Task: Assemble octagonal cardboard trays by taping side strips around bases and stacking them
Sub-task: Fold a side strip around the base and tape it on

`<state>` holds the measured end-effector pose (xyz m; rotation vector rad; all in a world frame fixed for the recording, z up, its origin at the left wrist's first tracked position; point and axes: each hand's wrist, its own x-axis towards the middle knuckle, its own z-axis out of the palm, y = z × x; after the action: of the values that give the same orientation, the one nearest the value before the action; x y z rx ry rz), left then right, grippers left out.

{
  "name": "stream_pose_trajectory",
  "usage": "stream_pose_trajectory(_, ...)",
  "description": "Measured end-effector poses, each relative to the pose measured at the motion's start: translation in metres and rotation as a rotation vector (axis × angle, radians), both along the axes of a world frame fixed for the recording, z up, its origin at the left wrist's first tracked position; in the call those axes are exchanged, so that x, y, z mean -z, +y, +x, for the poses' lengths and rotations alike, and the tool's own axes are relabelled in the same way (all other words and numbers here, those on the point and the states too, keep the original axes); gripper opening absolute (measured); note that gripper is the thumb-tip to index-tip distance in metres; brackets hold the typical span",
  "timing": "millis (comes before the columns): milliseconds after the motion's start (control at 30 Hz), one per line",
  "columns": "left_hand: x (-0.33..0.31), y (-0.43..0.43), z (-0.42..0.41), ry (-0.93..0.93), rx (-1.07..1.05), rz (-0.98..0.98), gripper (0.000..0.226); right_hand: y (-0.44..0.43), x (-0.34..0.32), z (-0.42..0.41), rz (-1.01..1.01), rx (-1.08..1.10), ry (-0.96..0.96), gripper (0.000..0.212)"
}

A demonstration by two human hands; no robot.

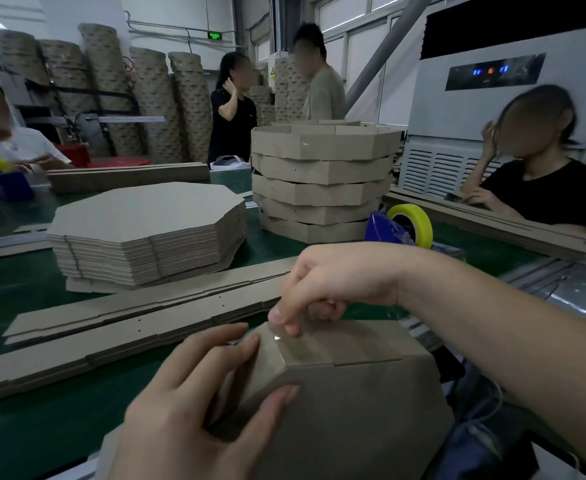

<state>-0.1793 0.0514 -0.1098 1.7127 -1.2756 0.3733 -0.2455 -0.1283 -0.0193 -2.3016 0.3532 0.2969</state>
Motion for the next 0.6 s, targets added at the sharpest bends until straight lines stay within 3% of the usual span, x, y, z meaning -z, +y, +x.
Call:
stream_pose_trajectory(267,0.004,-0.002,0.001,-0.039,0.008,-0.003,0.043,-0.001,-0.005,0.008,-0.159,0.009,0.188,0.039)
stream_pose_trajectory(600,0.011,0.0,0.006,-0.102,0.01,-0.023,0.042,-0.007,0.0,0.014,-0.172,-0.009,0.268,0.047)
